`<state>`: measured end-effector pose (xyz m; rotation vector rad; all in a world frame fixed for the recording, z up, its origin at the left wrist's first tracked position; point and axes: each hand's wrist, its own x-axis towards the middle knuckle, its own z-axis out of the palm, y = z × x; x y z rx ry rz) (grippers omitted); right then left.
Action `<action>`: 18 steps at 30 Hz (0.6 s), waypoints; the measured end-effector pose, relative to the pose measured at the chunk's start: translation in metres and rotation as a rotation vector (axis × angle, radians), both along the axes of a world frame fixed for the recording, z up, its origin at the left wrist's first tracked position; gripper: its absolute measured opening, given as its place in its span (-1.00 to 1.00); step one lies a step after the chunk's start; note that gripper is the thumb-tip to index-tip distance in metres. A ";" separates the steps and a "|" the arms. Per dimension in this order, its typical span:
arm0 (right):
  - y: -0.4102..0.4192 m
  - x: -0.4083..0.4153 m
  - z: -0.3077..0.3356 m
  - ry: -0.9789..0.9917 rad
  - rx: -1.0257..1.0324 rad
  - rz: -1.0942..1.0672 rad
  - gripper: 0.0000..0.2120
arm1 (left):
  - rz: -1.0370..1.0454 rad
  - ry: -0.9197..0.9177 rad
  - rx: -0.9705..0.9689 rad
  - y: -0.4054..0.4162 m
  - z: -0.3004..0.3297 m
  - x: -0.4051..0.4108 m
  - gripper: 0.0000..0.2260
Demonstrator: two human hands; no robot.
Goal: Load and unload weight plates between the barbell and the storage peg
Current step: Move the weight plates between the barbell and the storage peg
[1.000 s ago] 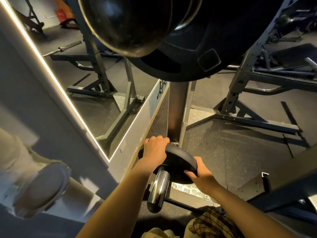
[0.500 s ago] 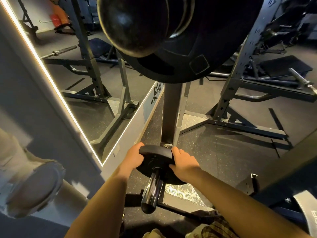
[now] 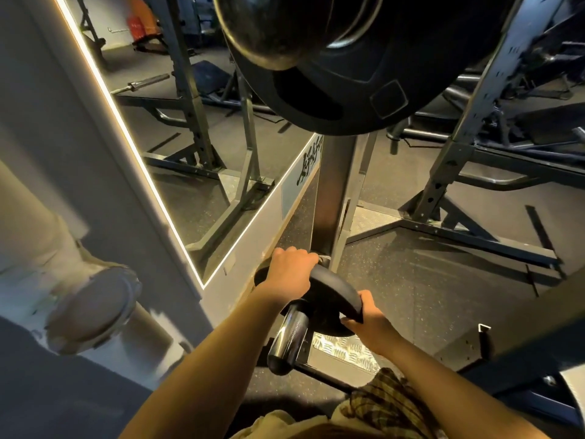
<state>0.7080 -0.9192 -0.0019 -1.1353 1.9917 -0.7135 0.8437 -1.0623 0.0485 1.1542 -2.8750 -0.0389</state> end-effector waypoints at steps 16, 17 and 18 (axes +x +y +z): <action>-0.059 0.044 0.077 0.668 0.182 0.303 -0.51 | 0.340 0.474 0.630 -0.024 -0.024 0.058 -0.79; -0.058 0.044 0.077 0.674 0.170 0.290 -0.51 | 0.347 0.468 0.635 -0.025 -0.025 0.057 -0.80; -0.055 0.043 0.073 0.676 0.142 0.273 -0.53 | 0.351 0.464 0.632 -0.025 -0.024 0.057 -0.80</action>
